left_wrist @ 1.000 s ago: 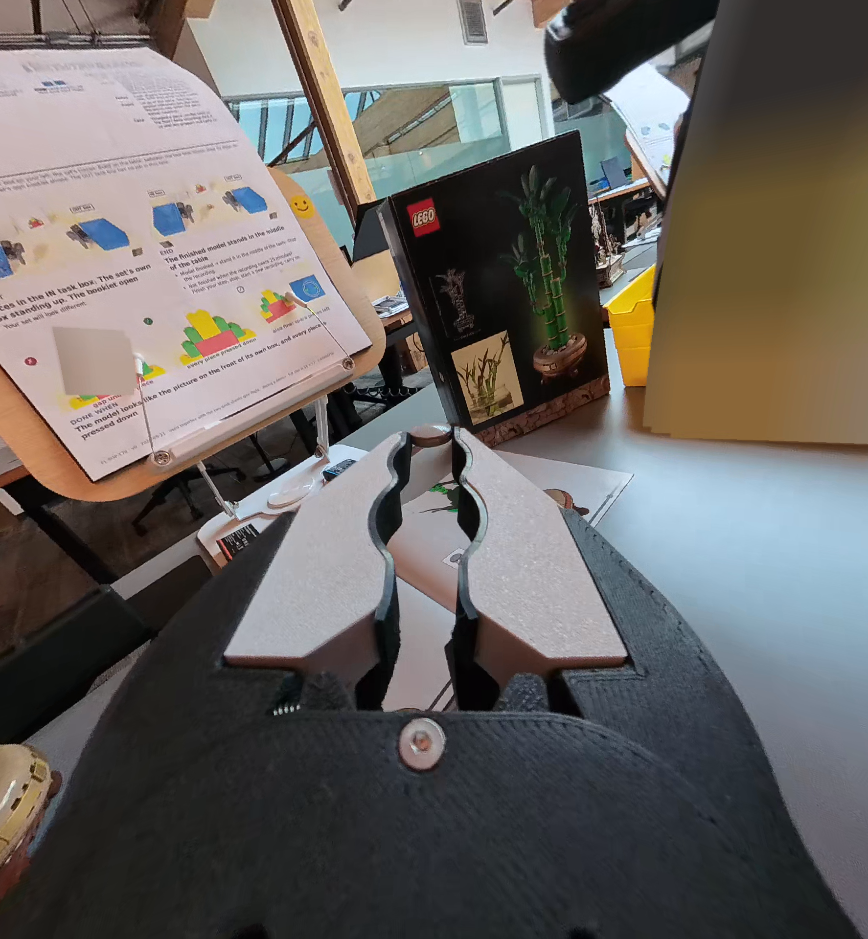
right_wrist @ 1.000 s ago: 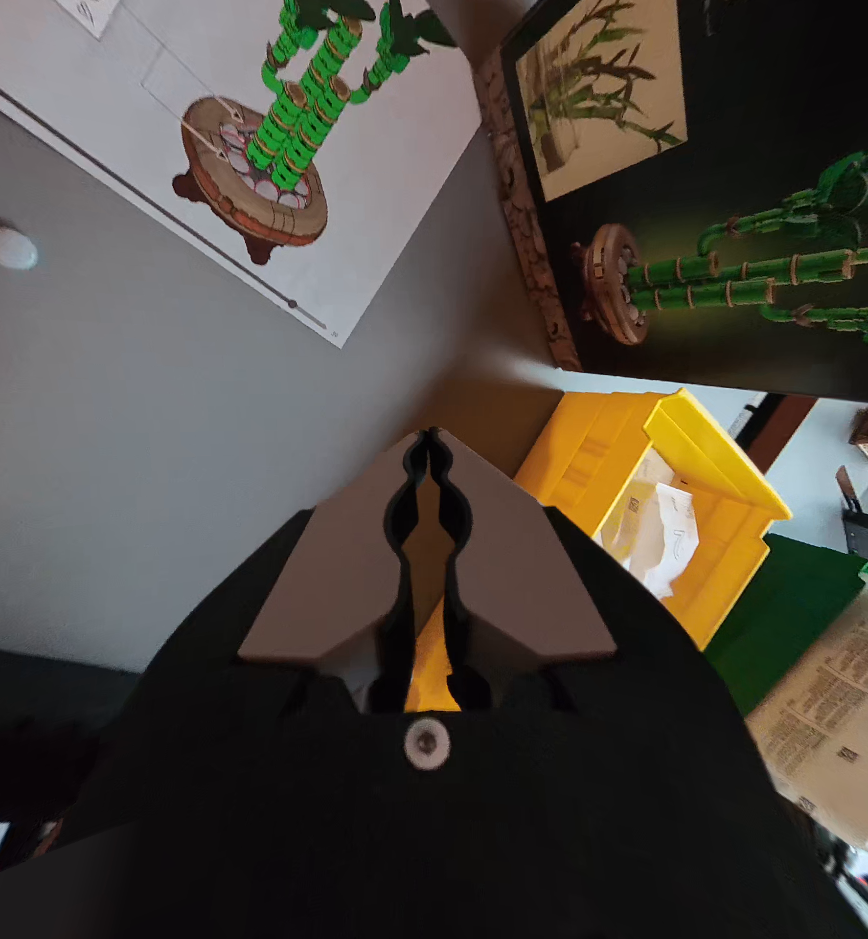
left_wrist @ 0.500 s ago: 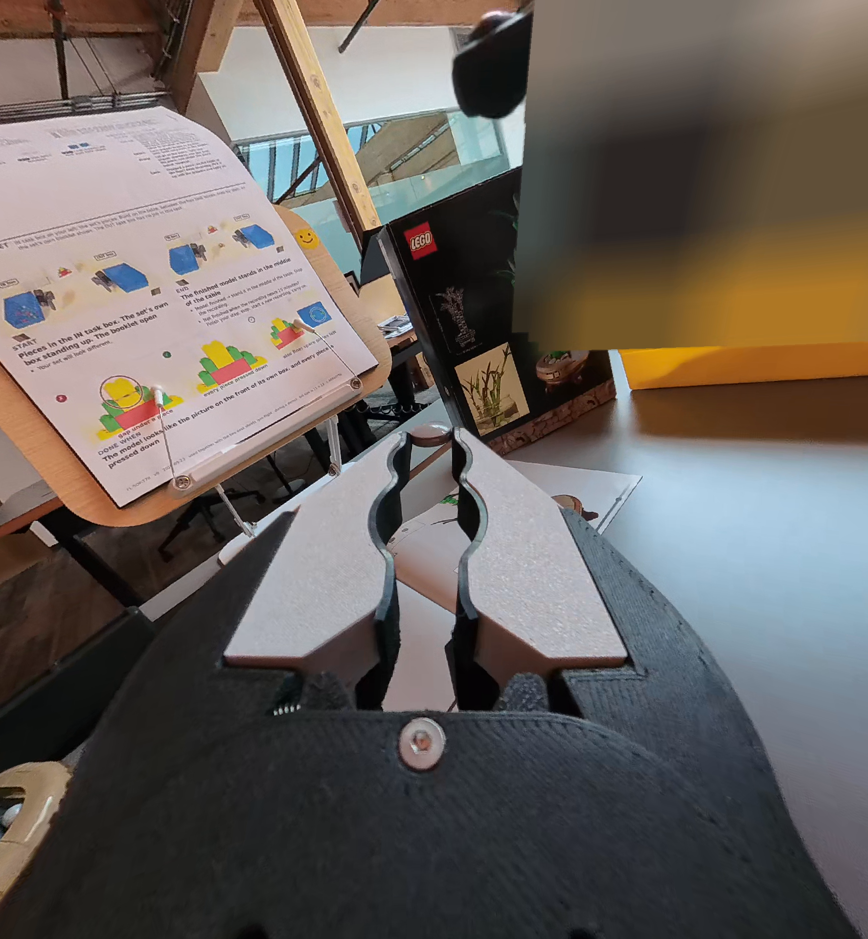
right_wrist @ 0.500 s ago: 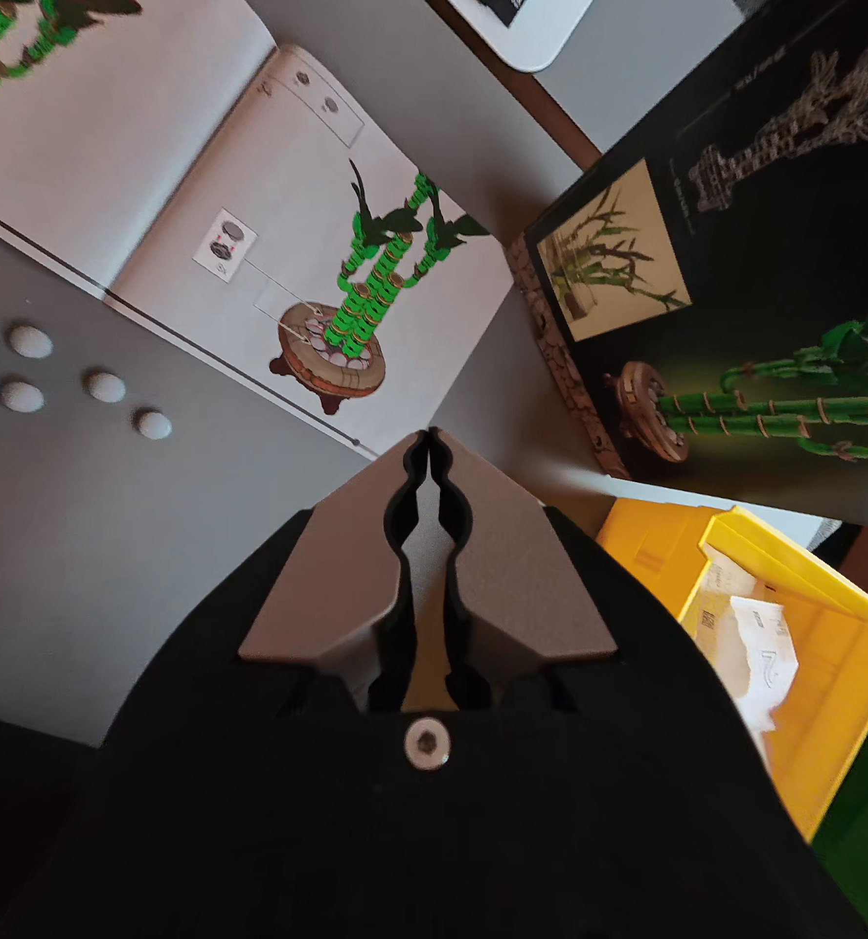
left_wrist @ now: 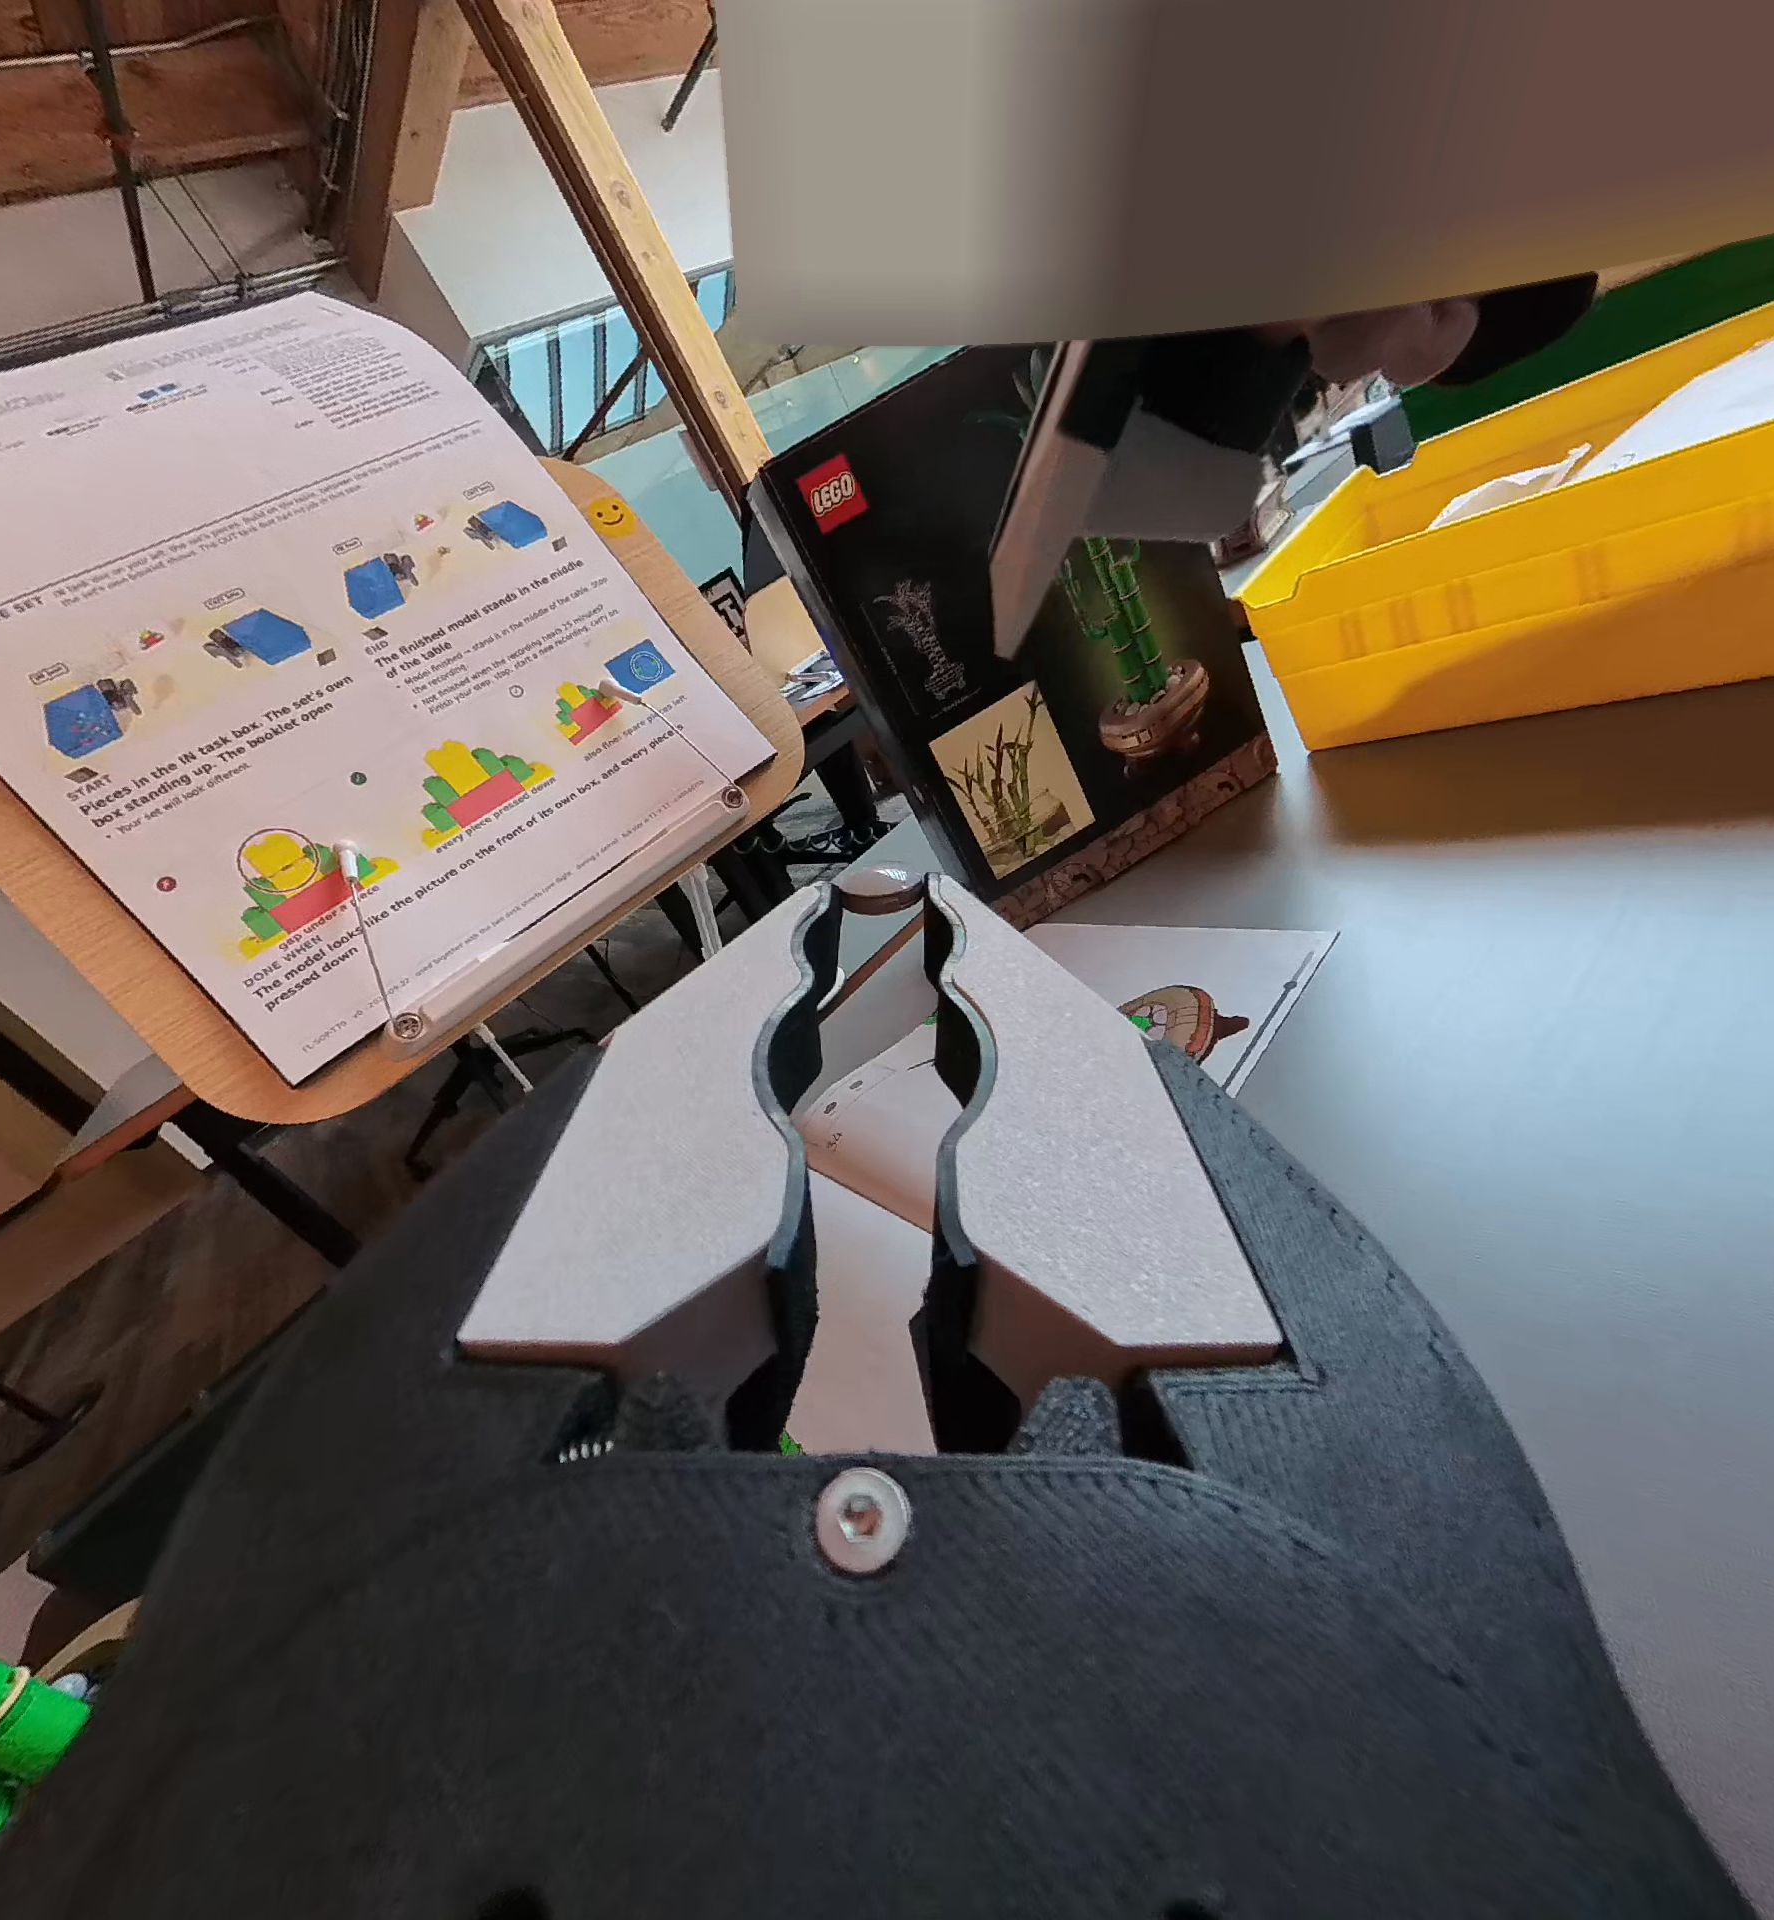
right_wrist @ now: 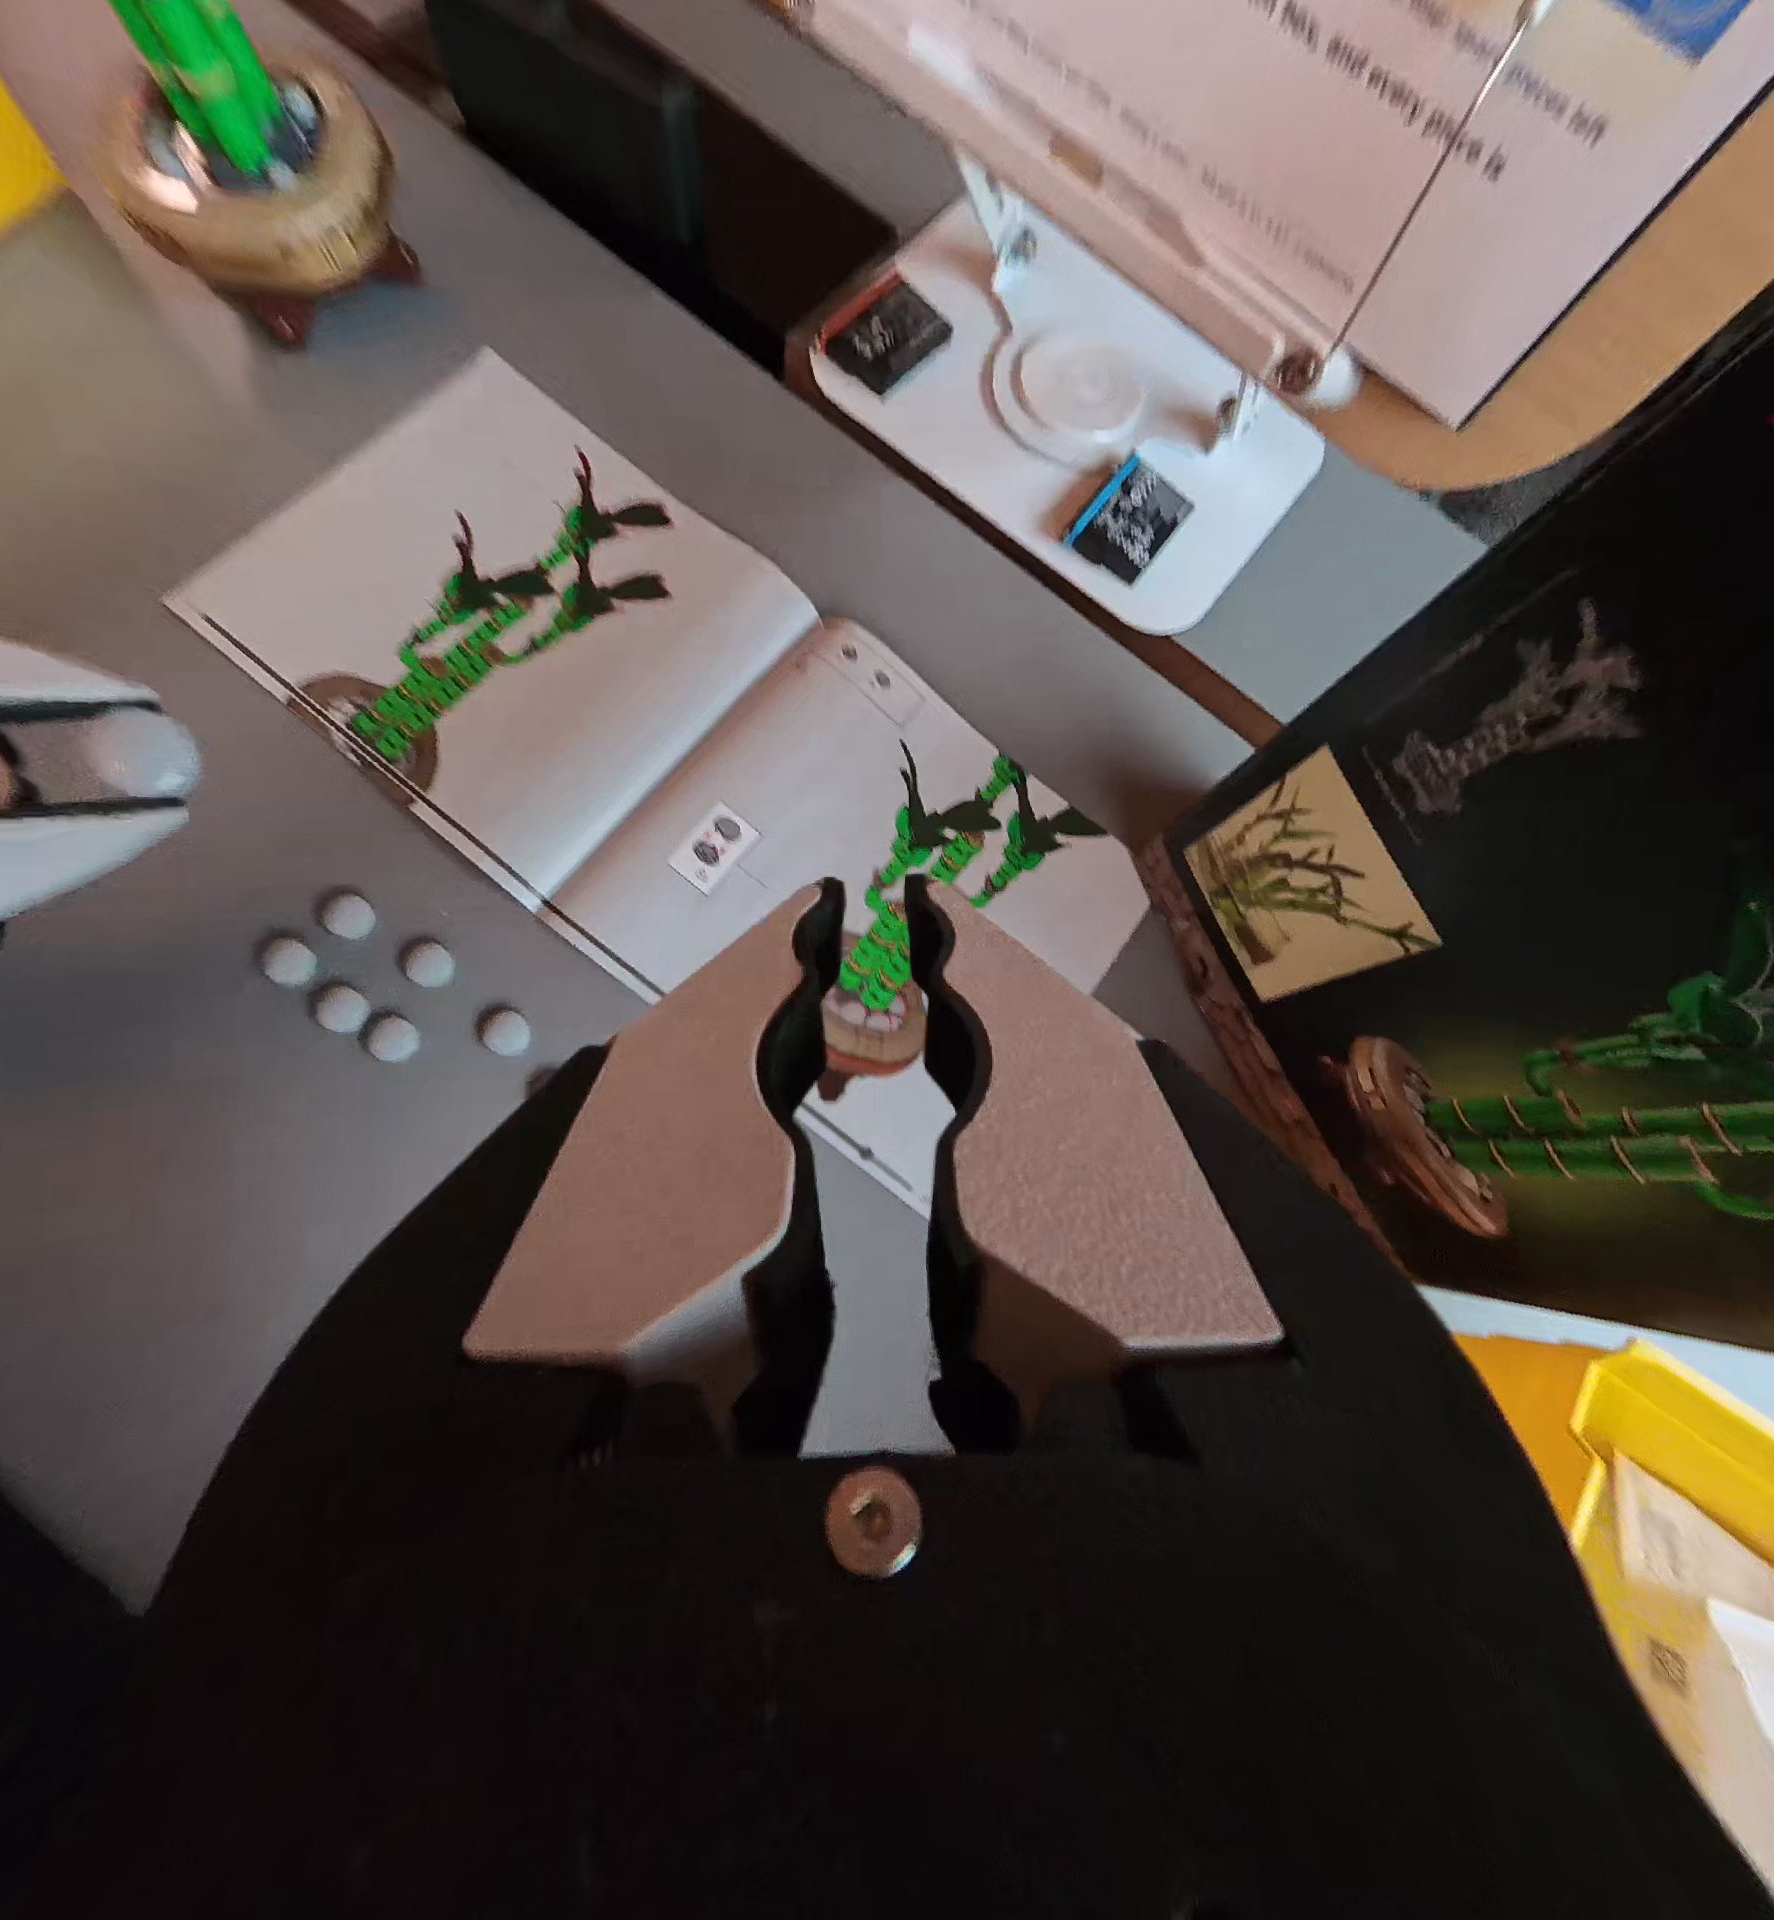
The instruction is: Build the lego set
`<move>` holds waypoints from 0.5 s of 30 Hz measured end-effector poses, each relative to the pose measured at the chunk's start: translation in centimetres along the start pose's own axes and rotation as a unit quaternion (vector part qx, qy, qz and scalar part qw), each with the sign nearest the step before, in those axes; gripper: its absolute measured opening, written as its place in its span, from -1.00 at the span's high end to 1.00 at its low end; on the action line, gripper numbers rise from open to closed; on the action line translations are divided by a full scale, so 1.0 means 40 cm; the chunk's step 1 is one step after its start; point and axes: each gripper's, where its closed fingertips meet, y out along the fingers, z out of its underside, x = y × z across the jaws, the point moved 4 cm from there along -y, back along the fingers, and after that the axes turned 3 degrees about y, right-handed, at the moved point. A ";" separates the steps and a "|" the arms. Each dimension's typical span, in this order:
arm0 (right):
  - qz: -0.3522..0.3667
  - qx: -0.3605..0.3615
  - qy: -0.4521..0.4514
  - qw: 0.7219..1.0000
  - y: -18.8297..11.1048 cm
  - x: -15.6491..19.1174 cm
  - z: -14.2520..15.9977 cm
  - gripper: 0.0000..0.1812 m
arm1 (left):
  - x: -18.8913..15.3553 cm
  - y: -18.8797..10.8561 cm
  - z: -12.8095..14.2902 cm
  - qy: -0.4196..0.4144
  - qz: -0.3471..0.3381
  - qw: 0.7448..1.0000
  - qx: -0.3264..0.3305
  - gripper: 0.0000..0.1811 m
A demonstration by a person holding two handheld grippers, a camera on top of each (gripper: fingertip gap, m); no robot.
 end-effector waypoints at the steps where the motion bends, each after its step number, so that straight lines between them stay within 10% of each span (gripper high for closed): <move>1: -0.009 -0.023 0.005 1.000 -0.009 0.001 -0.013 0.86 | 0.002 0.000 0.000 -0.002 -0.001 1.000 -0.001 0.85; 15: -0.230 -0.242 0.066 0.940 -0.084 0.057 -0.120 0.59 | 0.017 -0.006 0.000 -0.025 -0.013 0.999 -0.015 0.85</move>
